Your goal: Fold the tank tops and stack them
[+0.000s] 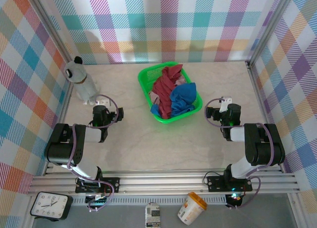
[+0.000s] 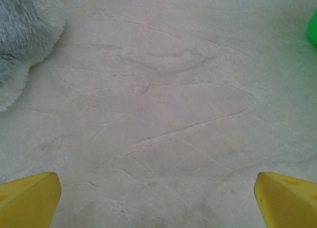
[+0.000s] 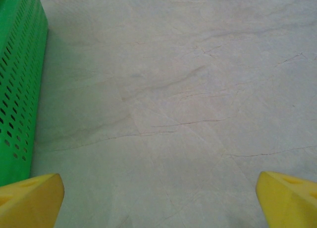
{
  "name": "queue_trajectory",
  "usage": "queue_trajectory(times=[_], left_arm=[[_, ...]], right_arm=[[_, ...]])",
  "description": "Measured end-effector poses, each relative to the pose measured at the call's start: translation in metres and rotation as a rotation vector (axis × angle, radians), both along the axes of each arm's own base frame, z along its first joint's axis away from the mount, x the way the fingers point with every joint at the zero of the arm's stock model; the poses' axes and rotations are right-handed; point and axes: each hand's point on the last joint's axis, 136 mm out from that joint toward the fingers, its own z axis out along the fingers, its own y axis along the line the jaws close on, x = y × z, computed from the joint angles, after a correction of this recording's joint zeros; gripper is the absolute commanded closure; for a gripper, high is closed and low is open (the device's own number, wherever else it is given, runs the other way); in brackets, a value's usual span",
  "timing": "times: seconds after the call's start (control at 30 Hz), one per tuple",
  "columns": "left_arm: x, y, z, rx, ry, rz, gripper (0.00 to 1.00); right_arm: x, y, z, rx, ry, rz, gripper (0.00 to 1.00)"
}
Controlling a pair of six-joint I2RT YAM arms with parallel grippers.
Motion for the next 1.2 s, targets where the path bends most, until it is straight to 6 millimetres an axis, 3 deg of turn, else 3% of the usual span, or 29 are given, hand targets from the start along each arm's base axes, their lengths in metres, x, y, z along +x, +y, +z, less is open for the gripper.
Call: queue_trajectory(times=[0.17,0.23,0.5,0.63,0.73,0.87,1.07,1.2], left_arm=[[-0.001,-0.003,0.001,0.011,0.029,-0.018,0.0],[0.003,-0.006,0.017,0.018,0.039,-0.029,0.0],[0.018,-0.031,0.169,-0.069,-0.132,-0.04,0.0],[0.013,-0.062,0.206,-0.148,-0.081,-0.078,0.0],[0.001,-0.1,0.209,-0.185,0.006,-0.161,0.0],[-0.012,-0.161,0.189,-0.212,0.168,-0.3,0.0],[-0.02,-0.235,0.139,-0.19,0.381,-0.448,0.07],[-0.009,-0.279,0.119,-0.205,0.45,-0.517,0.12]], right_arm=[[-0.001,-0.001,0.003,-0.001,0.01,-0.004,0.01],[0.0,-0.001,0.015,-0.001,0.01,-0.004,0.01],[0.01,0.002,0.131,0.048,-0.134,-0.007,0.01],[0.006,0.016,0.164,0.117,-0.102,0.045,0.01],[-0.003,0.029,0.17,0.186,-0.005,0.093,0.01],[-0.022,0.049,0.162,0.27,0.156,0.146,0.01],[-0.059,0.08,0.124,0.341,0.39,0.177,0.01],[-0.077,0.089,0.095,0.392,0.501,0.147,0.06]])
